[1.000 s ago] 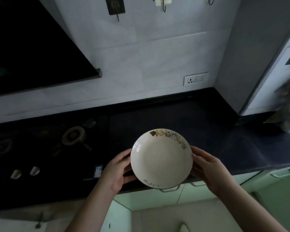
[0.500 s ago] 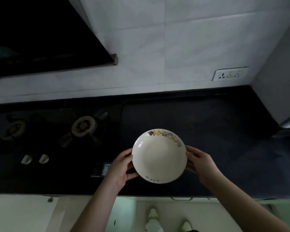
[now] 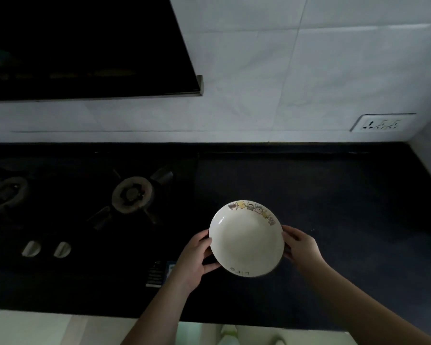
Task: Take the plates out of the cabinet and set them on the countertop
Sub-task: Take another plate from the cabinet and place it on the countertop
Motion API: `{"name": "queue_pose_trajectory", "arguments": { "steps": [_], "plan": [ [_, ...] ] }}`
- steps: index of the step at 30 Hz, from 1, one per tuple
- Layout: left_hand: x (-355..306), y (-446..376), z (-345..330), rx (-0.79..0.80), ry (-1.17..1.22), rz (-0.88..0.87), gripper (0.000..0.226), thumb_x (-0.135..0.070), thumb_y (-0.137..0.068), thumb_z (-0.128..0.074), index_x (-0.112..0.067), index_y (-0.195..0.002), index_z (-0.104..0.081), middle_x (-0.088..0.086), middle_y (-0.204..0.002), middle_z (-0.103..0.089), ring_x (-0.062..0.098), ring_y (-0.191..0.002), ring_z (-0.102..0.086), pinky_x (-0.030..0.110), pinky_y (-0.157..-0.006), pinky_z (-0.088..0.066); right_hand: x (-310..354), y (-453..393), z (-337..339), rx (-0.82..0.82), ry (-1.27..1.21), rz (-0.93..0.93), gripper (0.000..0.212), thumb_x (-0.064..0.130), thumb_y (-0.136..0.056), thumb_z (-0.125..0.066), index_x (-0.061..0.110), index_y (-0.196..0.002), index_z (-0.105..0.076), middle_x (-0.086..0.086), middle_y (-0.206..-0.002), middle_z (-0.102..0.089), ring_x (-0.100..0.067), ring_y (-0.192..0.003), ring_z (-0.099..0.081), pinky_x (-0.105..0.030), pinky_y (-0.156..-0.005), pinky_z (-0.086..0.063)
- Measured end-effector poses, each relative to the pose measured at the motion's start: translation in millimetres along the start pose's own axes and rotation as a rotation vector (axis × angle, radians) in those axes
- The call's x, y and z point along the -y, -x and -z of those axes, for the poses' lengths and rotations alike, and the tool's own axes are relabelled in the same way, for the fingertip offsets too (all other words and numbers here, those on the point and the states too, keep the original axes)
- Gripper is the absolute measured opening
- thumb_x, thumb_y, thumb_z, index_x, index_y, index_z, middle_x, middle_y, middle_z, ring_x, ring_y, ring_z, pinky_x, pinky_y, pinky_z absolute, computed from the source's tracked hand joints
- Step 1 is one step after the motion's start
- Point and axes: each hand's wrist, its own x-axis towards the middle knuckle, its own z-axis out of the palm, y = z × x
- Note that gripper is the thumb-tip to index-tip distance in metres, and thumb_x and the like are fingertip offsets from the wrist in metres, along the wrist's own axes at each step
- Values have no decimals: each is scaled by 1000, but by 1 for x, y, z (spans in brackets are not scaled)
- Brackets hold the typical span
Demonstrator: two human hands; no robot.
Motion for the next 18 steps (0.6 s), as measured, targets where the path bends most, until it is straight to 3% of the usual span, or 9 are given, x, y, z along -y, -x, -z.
{"name": "queue_pose_trajectory", "arguments": {
  "steps": [3,7,9,18],
  "plan": [
    [1,-9,-1,7,-36,31,32,-27,-96,-58,-32,-128,-55,-3,-130,-56,20,-118,-57,46,-77,-61,0,-8,-2,-5,17,2,19,20,-94,-60,23,-111,-68,0,-103,-73,-18,-91,-71,-26,-57,-58],
    [1,-17,-3,7,-58,47,19,-24,-97,-55,-39,-108,-57,-5,-126,-58,19,-117,-58,41,-71,-62,0,-16,-4,4,16,-3,20,18,-94,-59,21,-112,-68,-3,-105,-73,-22,-94,-71,-36,-71,-60],
    [1,-20,-3,-7,-58,58,19,-22,-98,-55,-39,-106,-56,-4,-125,-58,19,-115,-58,42,-71,-61,1,-19,-5,4,19,-4,19,17,-95,-59,21,-111,-69,-3,-104,-73,-21,-94,-71,-32,-68,-60],
    [1,-25,-7,-43,-35,68,38,-18,-97,-55,-24,-134,-47,1,-132,-53,23,-121,-55,47,-78,-61,6,-28,-7,-4,20,-13,17,17,-95,-59,25,-106,-70,2,-101,-73,-15,-90,-71,-21,-56,-56]
  ]
}}
